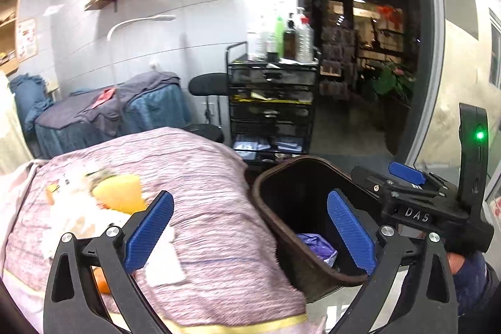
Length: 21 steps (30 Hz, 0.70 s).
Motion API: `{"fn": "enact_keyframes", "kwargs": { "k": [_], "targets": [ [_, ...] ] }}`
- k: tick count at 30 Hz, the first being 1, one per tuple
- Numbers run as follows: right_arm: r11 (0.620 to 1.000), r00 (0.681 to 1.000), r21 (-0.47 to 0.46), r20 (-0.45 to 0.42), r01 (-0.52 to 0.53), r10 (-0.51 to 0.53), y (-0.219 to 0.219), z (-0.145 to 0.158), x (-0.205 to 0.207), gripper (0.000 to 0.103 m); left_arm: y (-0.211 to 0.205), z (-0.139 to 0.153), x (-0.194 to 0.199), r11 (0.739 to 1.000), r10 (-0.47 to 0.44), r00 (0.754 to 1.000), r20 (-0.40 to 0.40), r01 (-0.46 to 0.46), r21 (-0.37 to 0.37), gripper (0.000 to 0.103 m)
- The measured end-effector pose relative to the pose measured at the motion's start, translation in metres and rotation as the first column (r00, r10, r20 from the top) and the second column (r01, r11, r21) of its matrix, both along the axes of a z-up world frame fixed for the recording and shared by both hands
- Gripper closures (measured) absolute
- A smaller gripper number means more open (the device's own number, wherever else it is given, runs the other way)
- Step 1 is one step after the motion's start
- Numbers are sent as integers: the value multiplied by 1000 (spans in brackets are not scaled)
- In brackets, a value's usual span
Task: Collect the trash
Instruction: 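Move both tools back over the trash on the bed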
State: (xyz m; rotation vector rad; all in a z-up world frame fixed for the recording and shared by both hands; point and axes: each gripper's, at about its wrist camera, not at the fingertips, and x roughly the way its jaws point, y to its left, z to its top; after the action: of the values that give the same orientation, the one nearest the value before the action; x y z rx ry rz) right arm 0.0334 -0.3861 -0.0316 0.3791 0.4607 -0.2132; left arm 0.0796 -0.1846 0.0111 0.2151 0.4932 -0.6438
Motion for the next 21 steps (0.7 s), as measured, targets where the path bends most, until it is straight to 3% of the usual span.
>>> {"fn": "enact_keyframes", "kwargs": {
  "k": [11,21],
  "targets": [
    [970,969,-3,29,-244,244,79,17,38,7,83,-15,4,981,194,981,-19,-194,5,6],
    [877,879,-68,-49,-476,474,160,11,78,7,177,-44,26,928,368,917,-154,-373,-7,6]
  ]
}}
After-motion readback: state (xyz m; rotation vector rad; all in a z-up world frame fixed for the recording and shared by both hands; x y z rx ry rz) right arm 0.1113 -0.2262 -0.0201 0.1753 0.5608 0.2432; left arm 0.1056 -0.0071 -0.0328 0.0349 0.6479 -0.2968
